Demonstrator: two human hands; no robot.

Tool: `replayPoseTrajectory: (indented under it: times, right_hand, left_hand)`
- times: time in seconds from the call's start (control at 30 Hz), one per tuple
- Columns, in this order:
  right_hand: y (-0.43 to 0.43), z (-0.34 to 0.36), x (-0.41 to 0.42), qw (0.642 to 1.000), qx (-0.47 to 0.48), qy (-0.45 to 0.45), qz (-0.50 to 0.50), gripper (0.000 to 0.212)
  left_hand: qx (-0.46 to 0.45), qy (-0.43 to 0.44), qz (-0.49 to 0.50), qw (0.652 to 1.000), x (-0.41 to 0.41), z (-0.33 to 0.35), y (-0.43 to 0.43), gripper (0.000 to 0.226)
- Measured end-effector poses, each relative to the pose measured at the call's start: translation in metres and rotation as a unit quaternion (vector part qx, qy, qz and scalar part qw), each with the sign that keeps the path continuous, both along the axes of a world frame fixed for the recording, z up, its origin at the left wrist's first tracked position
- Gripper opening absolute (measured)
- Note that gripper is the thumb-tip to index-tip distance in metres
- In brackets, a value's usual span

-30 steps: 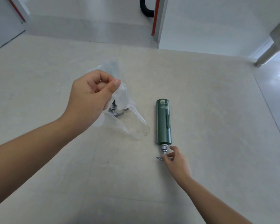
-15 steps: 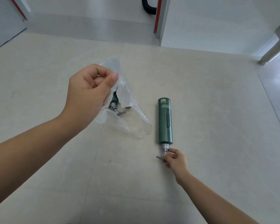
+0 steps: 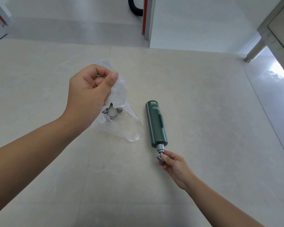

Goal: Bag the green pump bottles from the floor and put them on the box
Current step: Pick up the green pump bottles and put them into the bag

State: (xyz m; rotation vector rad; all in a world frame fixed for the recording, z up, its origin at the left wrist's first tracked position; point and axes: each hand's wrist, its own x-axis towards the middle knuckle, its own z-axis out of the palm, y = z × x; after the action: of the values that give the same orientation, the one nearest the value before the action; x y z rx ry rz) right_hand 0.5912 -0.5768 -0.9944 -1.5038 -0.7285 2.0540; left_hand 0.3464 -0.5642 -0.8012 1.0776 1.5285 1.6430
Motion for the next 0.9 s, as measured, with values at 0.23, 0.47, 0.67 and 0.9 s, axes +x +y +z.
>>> replayPoseTrajectory:
  times: [0.23,0.47,0.67,0.9]
  right_hand:
    - [-0.007,0.012,0.019,0.999,0.039,-0.002,0.016,0.019]
    - [-0.006,0.032,0.042,0.997,0.081,0.001,0.002,0.025]
    - [0.005,0.055,0.067,0.993,0.113,0.022,0.023,0.056]
    - [0.019,0.071,0.104,0.99,0.121,0.043,0.063,0.068]
  left_hand:
    - [-0.002,0.0,-0.007,1.0,0.004,-0.003,0.009,0.021]
    - [-0.003,-0.002,-0.005,1.0,0.013,-0.006,0.018,0.023]
    - [0.01,-0.009,-0.008,1.0,0.02,-0.005,0.028,0.022]
    - [0.012,-0.013,-0.009,1.0,0.024,-0.009,0.036,0.021]
